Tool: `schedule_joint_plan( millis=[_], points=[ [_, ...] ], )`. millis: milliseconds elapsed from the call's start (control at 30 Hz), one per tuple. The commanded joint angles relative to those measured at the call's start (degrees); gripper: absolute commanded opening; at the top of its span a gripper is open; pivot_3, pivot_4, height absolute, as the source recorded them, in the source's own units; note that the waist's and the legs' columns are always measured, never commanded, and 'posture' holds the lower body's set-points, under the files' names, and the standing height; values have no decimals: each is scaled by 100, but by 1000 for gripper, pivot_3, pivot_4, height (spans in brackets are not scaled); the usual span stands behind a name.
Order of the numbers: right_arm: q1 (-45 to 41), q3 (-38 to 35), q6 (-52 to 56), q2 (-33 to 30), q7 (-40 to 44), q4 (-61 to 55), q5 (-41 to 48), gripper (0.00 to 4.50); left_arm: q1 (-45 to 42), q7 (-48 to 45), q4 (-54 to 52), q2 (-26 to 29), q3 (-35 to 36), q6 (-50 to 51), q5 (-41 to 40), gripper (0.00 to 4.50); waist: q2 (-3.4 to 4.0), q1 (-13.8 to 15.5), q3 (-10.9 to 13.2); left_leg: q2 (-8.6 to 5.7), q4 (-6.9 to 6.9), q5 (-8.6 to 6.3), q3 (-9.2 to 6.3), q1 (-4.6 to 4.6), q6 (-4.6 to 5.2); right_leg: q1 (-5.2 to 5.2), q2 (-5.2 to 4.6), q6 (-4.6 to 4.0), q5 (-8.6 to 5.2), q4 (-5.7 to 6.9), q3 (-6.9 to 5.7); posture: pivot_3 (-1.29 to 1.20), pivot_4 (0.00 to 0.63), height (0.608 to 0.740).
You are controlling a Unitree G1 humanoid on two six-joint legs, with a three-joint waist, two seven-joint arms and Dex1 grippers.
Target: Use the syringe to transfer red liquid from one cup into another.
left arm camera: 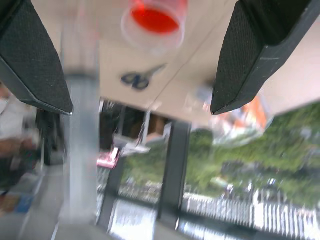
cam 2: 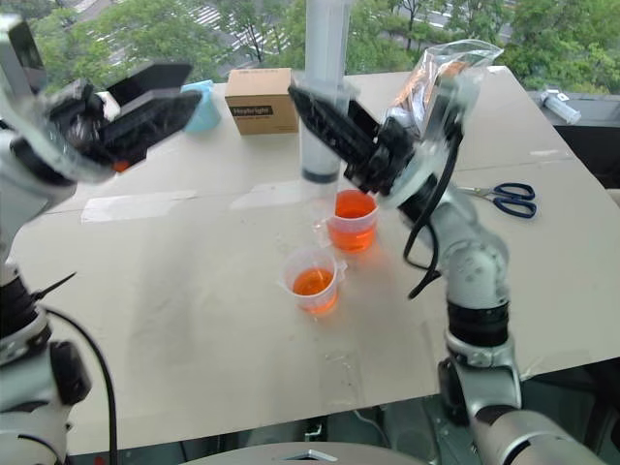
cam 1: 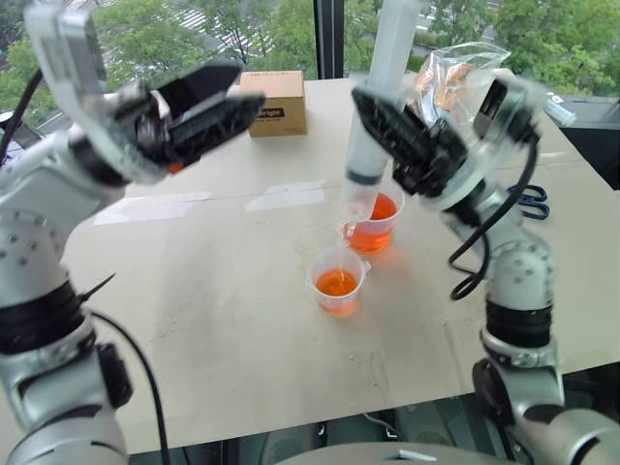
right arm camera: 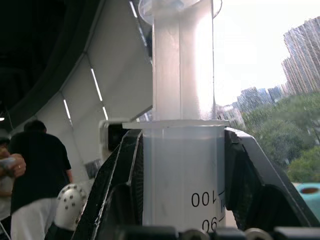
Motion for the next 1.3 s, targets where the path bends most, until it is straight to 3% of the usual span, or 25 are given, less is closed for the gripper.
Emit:
schedule_joint_plan(
  millis=[33,200,333,433,467,500,533,633,767,967,1100,1300],
  points=[
    [157,-751,1173,-1571,-97,332,686,1586,1064,6,-527,322,586,-31,492,4464,-2,71,-1,-1,-5,-1,-3,-2,2,8,-1,0,0,-30,-5,0,150,740],
    [952,-235,2035,-3371,517,816,-432,1586,2720,114,-1135,210,494,-653,1761,4464,-4,139,-2,0,-44,-3,23,10,6,11,-3,-2,-1,-48,18,0,150,740],
    [1330,550,2006,-3621,583,1106,-1577,1586,3594,188,-1479,-204,212,-1108,2397,4464,-1,115,-4,7,-46,-3,30,7,7,2,-1,-3,-1,-44,28,0,150,740],
    [1330,1137,1548,-3512,689,1330,-2505,1586,3769,390,-1567,-446,-33,-1325,2755,4464,-1,143,-4,7,-45,-3,30,5,8,1,-3,-3,-1,-43,28,0,150,740],
    [1300,1219,1365,-3408,782,1471,-2700,2655,3817,470,-1604,-548,-59,-1281,2736,4500,-4,145,-5,7,-44,-4,29,4,8,1,-4,-3,-1,-43,27,0,150,740],
    [1276,1251,1263,-3342,878,1561,-2820,2774,3874,511,-1645,-619,-88,-1304,2776,4500,-5,147,-6,7,-44,-4,28,4,8,2,-4,-3,-1,-44,26,0,150,740],
    [1258,1244,1212,-3299,948,1607,-2907,3434,3913,535,-1673,-677,-90,-1341,2809,4500,-4,149,-5,7,-43,-4,28,3,9,2,-4,-3,0,-46,26,0,150,740],
    [1203,976,965,-3263,1221,1670,-3050,4437,4108,682,-1806,-833,13,-1289,2812,4500,-4,157,-5,7,-43,-4,26,-1,9,0,-5,-2,0,-49,23,0,150,740],
    [1385,1,861,-3329,2031,1683,-2425,4437,4515,901,-1853,-1075,262,-1378,2948,4500,-3,158,-5,7,-44,-5,25,-1,10,2,-5,-2,0,-54,22,0,150,740],
    [2989,-1037,-1301,-3156,3466,2129,-3023,4437,5444,958,-2119,-1636,4,-2044,3555,4500,-21,249,-17,7,-46,-14,15,4,24,24,-8,-2,0,-75,11,0,150,740],
    [4054,-1402,-3082,-3098,4903,3423,-3448,4437,6002,718,-2003,-1796,-357,-2584,4022,4500,-12,295,-22,6,-45,-20,17,22,33,49,-14,-4,-1,-83,8,0,150,740],
    [4123,-1525,-4320,-3123,5816,4710,-3720,4437,6380,232,-1779,-1795,-608,-3144,4243,4500,11,149,-23,9,-66,-32,37,122,54,116,-13,-32,-15,-77,28,0,150,740]
  ],
)
